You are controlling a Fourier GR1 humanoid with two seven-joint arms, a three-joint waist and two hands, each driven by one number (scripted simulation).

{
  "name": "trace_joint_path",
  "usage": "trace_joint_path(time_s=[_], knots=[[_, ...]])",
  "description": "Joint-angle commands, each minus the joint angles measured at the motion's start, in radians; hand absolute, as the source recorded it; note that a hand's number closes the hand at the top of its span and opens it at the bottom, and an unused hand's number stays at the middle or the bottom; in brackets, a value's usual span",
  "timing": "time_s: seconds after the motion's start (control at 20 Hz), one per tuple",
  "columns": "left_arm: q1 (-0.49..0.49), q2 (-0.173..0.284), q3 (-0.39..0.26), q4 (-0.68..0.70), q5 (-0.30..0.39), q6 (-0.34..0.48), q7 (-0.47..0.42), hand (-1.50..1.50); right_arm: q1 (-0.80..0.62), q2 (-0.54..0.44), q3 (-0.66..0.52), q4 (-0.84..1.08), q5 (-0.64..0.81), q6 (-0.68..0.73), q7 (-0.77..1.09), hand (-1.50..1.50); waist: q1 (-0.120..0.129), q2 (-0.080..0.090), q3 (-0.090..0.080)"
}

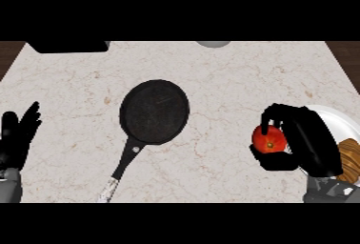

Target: Pick the tomato from the plate and place it in the pan

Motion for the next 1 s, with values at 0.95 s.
trace_joint_path(time_s=[0.95], knots=[[-0.044,-0.080,-0.070,-0.042,-0.054,0.007,0.025,0.00,-0.685,0.265,0.187,0.789,-0.216,-0.387,0.357,1.50,0.081,0.022,0.002]])
